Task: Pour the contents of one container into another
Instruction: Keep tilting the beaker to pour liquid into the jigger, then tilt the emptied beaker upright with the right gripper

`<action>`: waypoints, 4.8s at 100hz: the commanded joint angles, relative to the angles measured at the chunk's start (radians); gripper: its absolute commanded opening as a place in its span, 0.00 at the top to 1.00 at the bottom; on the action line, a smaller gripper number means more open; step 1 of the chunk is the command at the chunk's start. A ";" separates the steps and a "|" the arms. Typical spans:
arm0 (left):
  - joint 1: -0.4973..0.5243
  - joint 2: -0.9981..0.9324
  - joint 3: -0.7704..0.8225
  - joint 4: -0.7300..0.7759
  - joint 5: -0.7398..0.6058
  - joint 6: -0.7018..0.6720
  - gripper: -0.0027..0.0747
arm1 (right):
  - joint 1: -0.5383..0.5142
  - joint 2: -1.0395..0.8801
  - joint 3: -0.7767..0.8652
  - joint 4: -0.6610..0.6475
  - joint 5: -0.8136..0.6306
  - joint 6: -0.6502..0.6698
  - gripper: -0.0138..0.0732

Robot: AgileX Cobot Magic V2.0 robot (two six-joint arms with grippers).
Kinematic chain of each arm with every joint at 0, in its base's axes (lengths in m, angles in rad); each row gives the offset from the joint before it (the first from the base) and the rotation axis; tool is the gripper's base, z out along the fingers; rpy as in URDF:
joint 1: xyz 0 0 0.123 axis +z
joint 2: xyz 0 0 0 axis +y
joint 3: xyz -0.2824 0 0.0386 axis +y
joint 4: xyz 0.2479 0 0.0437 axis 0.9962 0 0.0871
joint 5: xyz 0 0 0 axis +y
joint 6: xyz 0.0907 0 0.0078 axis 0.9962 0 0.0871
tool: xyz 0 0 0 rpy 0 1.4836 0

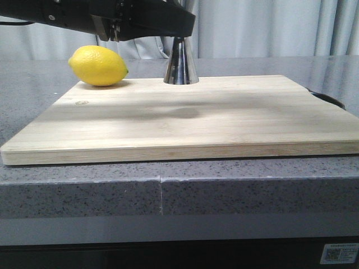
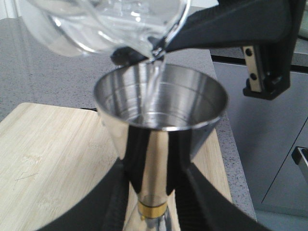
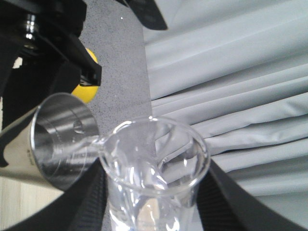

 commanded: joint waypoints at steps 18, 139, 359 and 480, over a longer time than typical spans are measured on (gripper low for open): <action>-0.009 -0.039 -0.032 -0.079 0.109 0.001 0.72 | 0.001 -0.028 -0.037 -0.016 -0.005 -0.004 0.65; -0.009 -0.039 -0.032 -0.076 0.109 0.001 0.72 | 0.001 -0.028 -0.105 -0.114 0.006 -0.018 0.65; -0.009 -0.039 -0.032 -0.076 0.104 0.001 0.72 | 0.001 -0.028 -0.105 -0.220 0.011 -0.018 0.65; -0.009 -0.039 -0.032 -0.076 0.098 0.001 0.72 | -0.007 -0.050 -0.105 0.120 0.044 0.413 0.72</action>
